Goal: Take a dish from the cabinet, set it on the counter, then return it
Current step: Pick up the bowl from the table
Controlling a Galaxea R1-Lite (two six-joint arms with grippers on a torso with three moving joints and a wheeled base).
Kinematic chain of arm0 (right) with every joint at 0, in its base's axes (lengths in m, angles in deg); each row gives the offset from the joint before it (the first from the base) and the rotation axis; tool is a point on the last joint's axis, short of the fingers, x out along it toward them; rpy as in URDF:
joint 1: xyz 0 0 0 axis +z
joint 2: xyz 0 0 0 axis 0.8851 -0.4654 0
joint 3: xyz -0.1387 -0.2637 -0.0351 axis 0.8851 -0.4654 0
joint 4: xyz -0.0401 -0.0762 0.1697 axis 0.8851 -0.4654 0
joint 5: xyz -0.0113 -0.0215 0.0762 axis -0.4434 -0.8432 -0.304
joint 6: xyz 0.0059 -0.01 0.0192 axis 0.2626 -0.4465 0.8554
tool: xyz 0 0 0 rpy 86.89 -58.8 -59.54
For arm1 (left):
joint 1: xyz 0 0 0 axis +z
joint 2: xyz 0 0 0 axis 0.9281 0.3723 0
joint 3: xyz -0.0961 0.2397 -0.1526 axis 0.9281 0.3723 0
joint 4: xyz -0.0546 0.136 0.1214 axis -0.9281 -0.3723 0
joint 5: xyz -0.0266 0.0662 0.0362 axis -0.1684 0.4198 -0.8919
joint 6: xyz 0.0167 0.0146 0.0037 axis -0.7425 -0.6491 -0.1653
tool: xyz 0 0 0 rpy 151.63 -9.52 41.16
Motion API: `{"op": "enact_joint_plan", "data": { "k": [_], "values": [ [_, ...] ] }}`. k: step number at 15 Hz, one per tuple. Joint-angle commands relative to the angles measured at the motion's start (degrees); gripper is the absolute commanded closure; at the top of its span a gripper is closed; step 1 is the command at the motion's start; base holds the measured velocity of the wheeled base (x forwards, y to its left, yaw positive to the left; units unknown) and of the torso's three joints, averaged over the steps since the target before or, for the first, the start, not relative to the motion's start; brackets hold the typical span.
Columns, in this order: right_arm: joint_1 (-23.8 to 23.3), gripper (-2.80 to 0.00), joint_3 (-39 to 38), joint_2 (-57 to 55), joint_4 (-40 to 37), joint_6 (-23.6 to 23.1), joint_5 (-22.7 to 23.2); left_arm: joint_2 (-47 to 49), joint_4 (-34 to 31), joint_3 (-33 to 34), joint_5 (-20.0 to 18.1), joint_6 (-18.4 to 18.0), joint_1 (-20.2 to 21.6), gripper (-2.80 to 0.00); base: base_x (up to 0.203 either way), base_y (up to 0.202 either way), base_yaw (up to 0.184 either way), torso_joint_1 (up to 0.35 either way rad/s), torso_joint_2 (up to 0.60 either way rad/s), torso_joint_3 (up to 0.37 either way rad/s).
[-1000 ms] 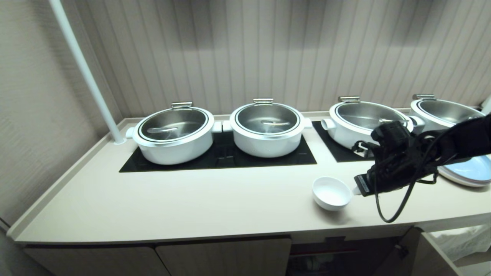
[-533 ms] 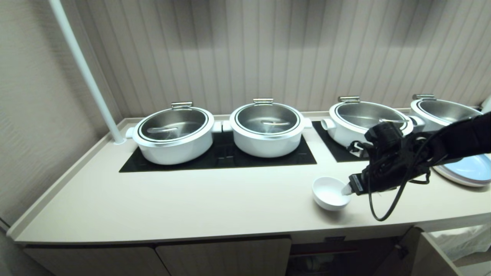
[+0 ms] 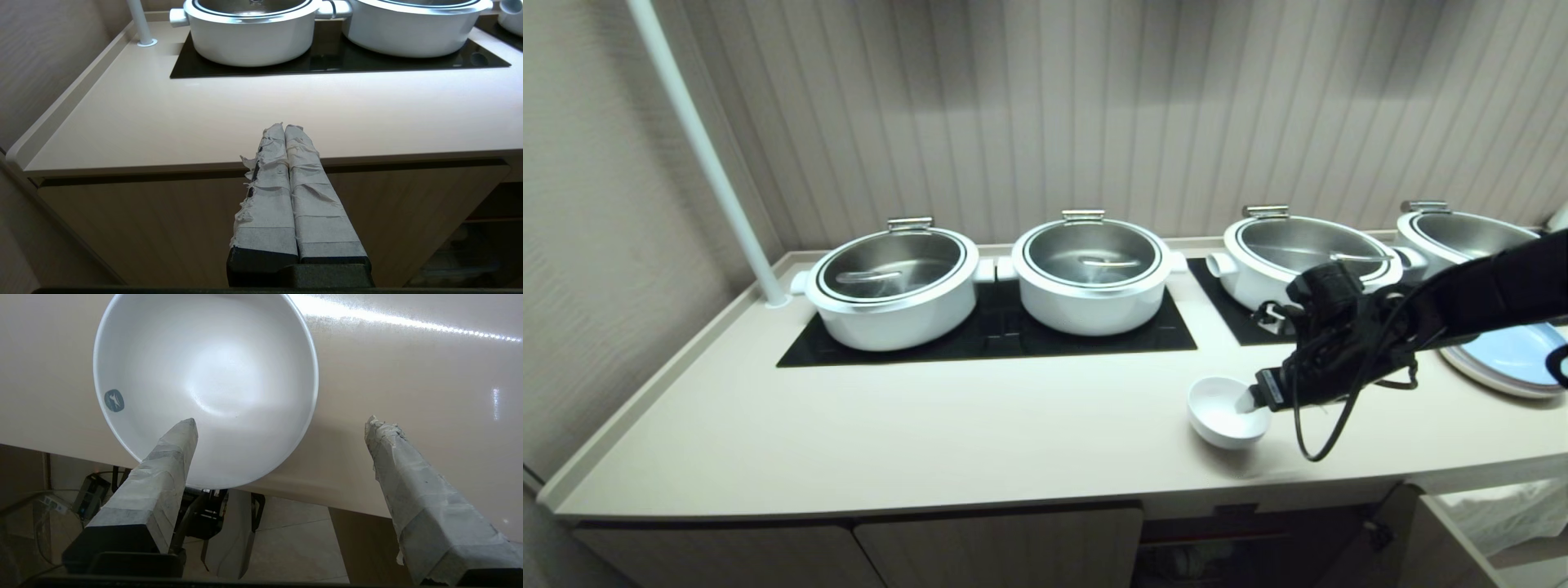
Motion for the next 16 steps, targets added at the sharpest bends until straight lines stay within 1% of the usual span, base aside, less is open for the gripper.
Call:
{"op": "enact_joint_plan", "data": {
  "k": [1,7,16],
  "values": [
    [-0.1,-2.80,1.1,-1.7,-0.1,0.0,0.0,0.0,0.0,0.0,0.0,0.0,0.0,0.00,0.000,0.000,0.000,0.000,0.00,0.000],
    [-0.7,-2.80,3.1,-5.1,0.1,0.0,0.0,0.0,0.0,0.0,0.0,0.0,0.0,0.00,0.000,0.000,0.000,0.000,0.00,0.000],
    [-0.7,-2.80,3.6,-7.7,0.8,0.0,0.0,0.0,0.0,0.0,0.1,0.0,0.0,0.00,0.000,0.000,0.000,0.000,0.00,0.000]
  ]
}}
